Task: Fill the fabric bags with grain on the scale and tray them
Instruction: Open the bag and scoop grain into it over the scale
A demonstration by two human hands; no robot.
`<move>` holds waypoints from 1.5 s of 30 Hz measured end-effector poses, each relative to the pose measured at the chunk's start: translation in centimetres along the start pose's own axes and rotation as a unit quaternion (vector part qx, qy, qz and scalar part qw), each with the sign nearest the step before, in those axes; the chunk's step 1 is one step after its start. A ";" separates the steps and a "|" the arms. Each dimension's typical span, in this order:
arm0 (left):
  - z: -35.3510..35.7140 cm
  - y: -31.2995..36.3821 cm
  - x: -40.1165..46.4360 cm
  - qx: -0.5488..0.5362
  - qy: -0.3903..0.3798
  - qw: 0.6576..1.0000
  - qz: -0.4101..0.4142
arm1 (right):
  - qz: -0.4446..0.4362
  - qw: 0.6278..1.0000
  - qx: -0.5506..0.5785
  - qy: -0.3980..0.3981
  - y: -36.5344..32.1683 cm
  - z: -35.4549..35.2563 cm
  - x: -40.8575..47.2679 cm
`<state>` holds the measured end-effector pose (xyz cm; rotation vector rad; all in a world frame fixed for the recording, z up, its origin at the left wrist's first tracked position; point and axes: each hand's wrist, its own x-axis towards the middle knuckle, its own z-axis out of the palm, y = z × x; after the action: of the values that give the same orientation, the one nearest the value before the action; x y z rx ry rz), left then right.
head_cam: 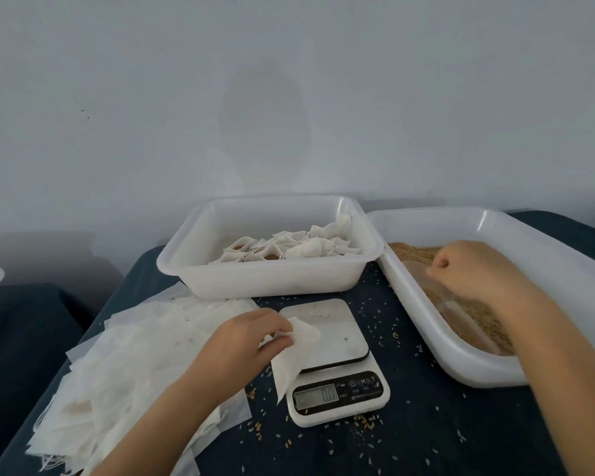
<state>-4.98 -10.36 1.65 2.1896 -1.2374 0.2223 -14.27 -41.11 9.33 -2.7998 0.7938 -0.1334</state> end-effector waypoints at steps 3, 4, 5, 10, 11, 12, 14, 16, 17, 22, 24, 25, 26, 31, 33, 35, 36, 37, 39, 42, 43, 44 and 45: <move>0.5 0.8 1.4 0.007 0.011 1.000 -0.001 | 0.068 0.981 -0.133 -0.126 1.4 0.9 1.0; 0.7 1.0 1.8 0.006 0.017 1.000 -0.003 | 0.070 0.976 -0.144 -0.146 1.6 1.3 1.2; 0.9 1.4 2.3 0.003 0.023 1.000 -0.006 | 0.072 0.974 -0.149 -0.156 1.7 1.7 1.3; 2.0 3.1 3.7 -0.017 0.038 0.999 0.011 | 0.102 0.968 -0.157 -0.167 2.0 2.5 1.5; 2.2 3.3 3.9 -0.017 0.038 0.999 0.017 | 0.103 0.967 -0.161 -0.170 2.0 2.6 1.4; 2.4 3.6 4.0 -0.017 0.036 0.999 0.021 | 0.103 0.967 -0.160 -0.171 2.0 2.6 1.4; 2.7 3.8 4.2 -0.014 0.031 0.999 0.028 | 0.104 0.971 -0.138 -0.167 2.0 2.5 1.5; 2.9 3.9 4.3 -0.012 0.029 0.999 0.029 | 0.118 0.976 -0.089 -0.161 2.1 1.8 1.6; 3.0 3.8 4.3 -0.011 0.028 0.999 0.027 | 0.122 0.978 -0.066 -0.158 2.1 1.3 1.5; 2.9 3.8 4.5 -0.014 0.033 0.999 0.021 | 0.122 0.972 -0.108 -0.167 1.8 -0.3 1.3; 2.9 3.9 4.5 -0.018 0.035 0.999 0.024 | 0.117 0.970 -0.133 -0.167 1.4 0.3 2.0; 2.9 4.0 4.5 -0.021 0.037 0.999 0.025 | 0.115 0.969 -0.144 -0.162 1.2 0.8 2.5; 2.8 4.0 4.5 -0.021 0.038 0.999 0.027 | 0.115 0.969 -0.151 -0.159 1.0 1.4 3.1; 2.4 3.9 4.1 -0.013 0.039 0.999 0.028 | 0.104 0.976 -0.137 -0.137 0.5 3.2 4.9; 2.2 3.6 3.9 -0.014 0.041 0.999 0.019 | 0.102 0.977 -0.131 -0.134 0.6 3.4 5.0; 2.1 3.3 3.8 -0.015 0.043 0.999 0.006 | 0.112 0.977 -0.123 -0.136 0.8 3.1 4.7; 2.1 3.1 3.8 -0.016 0.045 0.999 0.001 | 0.115 0.978 -0.112 -0.132 0.9 2.9 4.5; 2.1 3.0 3.8 -0.017 0.047 0.999 -0.003 | 0.116 0.981 -0.096 -0.123 1.2 2.6 4.4; 2.1 2.9 3.9 -0.017 0.047 0.999 -0.007 | 0.110 0.986 -0.067 -0.102 1.8 2.3 4.1; 2.2 2.8 3.8 -0.016 0.047 0.999 -0.006 | 0.098 0.993 -0.010 -0.061 3.5 2.7 4.1; 2.2 2.8 3.8 -0.019 0.048 0.999 -0.008 | 0.095 0.994 0.014 -0.054 4.0 2.9 4.2; 2.2 2.8 3.7 -0.023 0.049 0.998 -0.008 | 0.089 0.994 0.034 -0.051 4.4 3.0 4.2; 2.2 2.8 3.7 -0.027 0.051 0.998 -0.008 | 0.081 0.995 0.045 -0.048 4.8 3.1 4.2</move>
<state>-5.57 -15.37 2.62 2.1147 -1.1553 0.2871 -12.64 -46.72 5.24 -2.6231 0.9632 -0.0075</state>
